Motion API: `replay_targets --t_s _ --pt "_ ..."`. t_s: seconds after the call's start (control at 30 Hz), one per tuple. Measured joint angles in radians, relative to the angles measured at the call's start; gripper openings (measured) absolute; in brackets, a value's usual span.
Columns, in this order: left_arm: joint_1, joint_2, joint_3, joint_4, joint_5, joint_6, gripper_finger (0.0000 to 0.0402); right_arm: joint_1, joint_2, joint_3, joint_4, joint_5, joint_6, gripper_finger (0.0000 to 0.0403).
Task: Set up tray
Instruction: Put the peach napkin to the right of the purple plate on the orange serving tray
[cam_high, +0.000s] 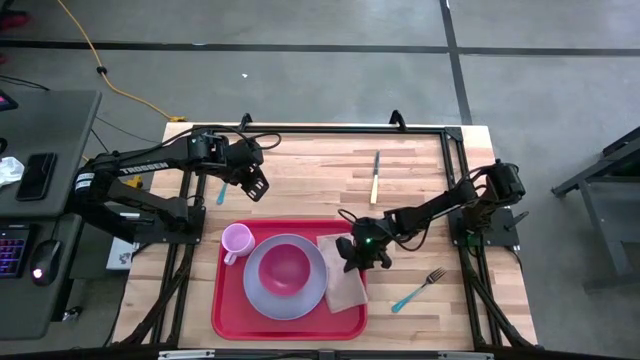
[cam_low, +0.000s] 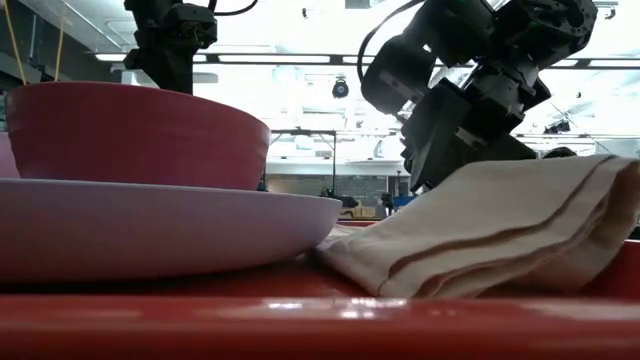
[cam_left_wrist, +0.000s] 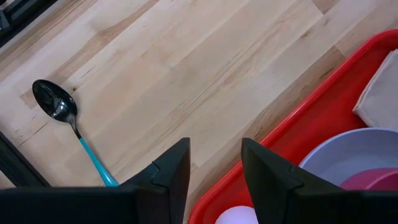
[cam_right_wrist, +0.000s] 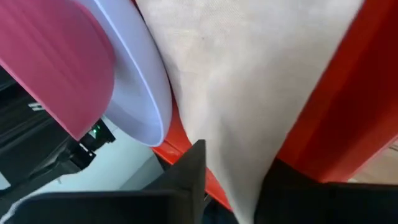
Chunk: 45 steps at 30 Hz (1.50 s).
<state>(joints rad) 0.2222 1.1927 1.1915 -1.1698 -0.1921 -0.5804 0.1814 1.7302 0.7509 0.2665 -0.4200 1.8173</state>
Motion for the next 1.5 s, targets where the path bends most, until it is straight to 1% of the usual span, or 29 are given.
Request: replay_targets --t_s 0.13,0.23,0.33,0.47,0.7,0.9,1.27,1.5 --pt "0.000 0.000 0.000 0.000 0.000 0.000 0.0175 0.000 0.000 0.000 0.011 -0.035 -0.008 0.0122" --pt "0.000 0.000 0.000 0.000 0.000 0.000 0.0175 0.000 0.000 0.000 0.027 -0.073 -0.033 0.0145" --pt "0.000 0.000 0.000 0.000 0.000 0.000 0.0175 0.003 0.000 0.000 0.038 -0.082 -0.045 0.0160" --pt "0.000 0.000 0.000 0.000 0.000 0.000 0.0175 0.003 0.000 0.000 0.036 -0.083 -0.059 0.0172" --pt "0.000 0.000 0.000 0.000 0.000 0.000 0.0175 -0.026 0.000 0.000 -0.019 -0.095 -0.139 0.0170" --pt "0.000 0.000 0.000 0.000 0.000 0.000 0.0175 -0.051 0.000 0.000 -0.051 -0.202 -0.222 0.0163" --pt "0.000 0.000 0.000 -0.001 0.001 0.000 0.0175 -0.041 0.000 0.000 -0.098 -0.277 -0.252 0.0167" --pt "0.000 0.000 0.000 -0.001 0.001 0.000 0.0175 -0.015 -0.002 0.000 -0.142 -0.296 -0.242 0.0162"
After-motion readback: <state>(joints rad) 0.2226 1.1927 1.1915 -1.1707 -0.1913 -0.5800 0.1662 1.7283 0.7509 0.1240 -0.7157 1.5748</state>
